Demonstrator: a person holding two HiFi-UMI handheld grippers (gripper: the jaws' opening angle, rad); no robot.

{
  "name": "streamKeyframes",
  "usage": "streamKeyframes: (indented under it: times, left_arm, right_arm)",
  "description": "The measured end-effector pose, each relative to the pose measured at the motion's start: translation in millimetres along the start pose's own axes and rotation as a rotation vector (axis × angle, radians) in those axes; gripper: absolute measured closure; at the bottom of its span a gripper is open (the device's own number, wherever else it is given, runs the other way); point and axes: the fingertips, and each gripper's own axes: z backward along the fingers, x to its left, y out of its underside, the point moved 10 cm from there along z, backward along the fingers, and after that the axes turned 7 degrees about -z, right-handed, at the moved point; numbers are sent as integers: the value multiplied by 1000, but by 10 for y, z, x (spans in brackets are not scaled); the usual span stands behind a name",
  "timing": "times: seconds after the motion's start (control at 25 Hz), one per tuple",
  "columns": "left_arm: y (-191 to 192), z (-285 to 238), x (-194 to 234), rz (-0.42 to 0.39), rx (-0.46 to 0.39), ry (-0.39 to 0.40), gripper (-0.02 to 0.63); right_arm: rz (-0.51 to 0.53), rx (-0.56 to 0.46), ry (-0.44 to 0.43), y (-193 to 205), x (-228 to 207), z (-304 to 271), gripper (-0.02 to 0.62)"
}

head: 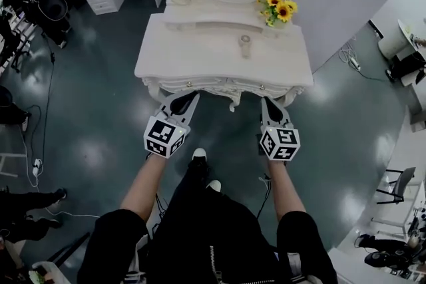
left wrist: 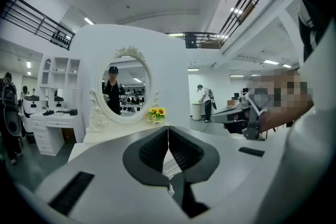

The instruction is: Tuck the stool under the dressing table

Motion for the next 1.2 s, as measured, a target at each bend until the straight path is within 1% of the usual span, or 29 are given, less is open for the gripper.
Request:
streamKeyframes:
  times: [0.12, 0.24, 0.64, 1.2]
  left_arm:
    - [-84, 33, -39, -5, -16, -7, 584]
    - [-117, 47, -75, -7, -19, -8, 584]
    - [-41, 161, -174, 10, -11, -21, 584]
    - [62, 191, -159, 30, 2, -28, 584]
  right_arm:
    - [7, -24, -13, -111, 59, 130, 591]
    - [19, -38, -31, -141, 124, 216, 592]
    - [38, -56, -35, -68, 206, 373, 591]
    - [46, -49, -42, -7, 255, 353, 592]
